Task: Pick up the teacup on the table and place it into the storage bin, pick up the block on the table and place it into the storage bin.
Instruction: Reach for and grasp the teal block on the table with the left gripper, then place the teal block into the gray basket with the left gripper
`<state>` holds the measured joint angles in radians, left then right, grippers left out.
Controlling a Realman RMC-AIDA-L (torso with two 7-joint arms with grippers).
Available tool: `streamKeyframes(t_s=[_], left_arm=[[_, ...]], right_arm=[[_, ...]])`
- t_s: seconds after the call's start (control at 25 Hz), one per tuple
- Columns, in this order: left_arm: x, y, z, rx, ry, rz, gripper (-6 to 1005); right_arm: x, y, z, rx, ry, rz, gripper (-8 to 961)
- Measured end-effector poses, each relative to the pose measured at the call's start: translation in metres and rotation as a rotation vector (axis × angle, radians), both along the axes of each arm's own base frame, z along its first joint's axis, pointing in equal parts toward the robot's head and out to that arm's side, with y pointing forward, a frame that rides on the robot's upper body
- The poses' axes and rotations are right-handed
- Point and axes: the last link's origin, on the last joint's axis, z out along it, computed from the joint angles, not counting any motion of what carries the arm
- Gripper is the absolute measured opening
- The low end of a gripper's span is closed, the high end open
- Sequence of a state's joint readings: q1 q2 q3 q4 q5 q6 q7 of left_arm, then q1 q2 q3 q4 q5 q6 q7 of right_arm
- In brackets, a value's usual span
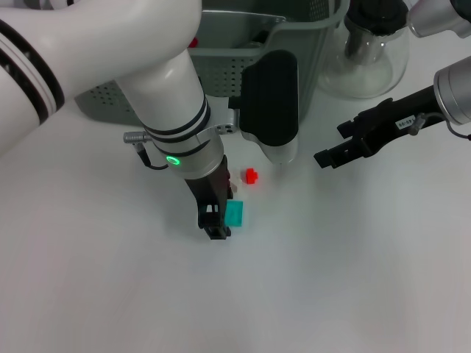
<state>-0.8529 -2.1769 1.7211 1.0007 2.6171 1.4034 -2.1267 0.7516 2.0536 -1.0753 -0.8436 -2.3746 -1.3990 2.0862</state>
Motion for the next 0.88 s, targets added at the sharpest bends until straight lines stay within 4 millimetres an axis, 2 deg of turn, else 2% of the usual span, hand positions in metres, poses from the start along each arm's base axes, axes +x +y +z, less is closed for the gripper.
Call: streamKeyframes(t_s=[0.16, 0.44, 0.56, 0.76, 0.88], left_arm=[[-0.002, 0.000, -0.001, 0.000, 0.006, 0.005, 569], [0.001, -0.002, -0.002, 0.007, -0.001, -0.004, 452], [0.005, -0.005, 0.006, 0.019, -0.034, 0.019, 402], [0.008, -0.010, 0.056, 0.060, -0.215, 0.168, 418], [0.007, -0.003, 0.110, 0.119, -0.366, 0.282, 427]], right_arm=[[0.000, 0.000, 0.000, -0.001, 0.000, 0.000, 883], [0.000, -0.001, 0.000, -0.004, 0.001, -0.001, 883], [0.000, -0.001, 0.000, -0.006, 0.001, -0.002, 884], [0.001, -0.001, 0.001, -0.004, 0.001, -0.008, 884], [0.002, -0.001, 0.002, -0.003, -0.001, -0.012, 884]])
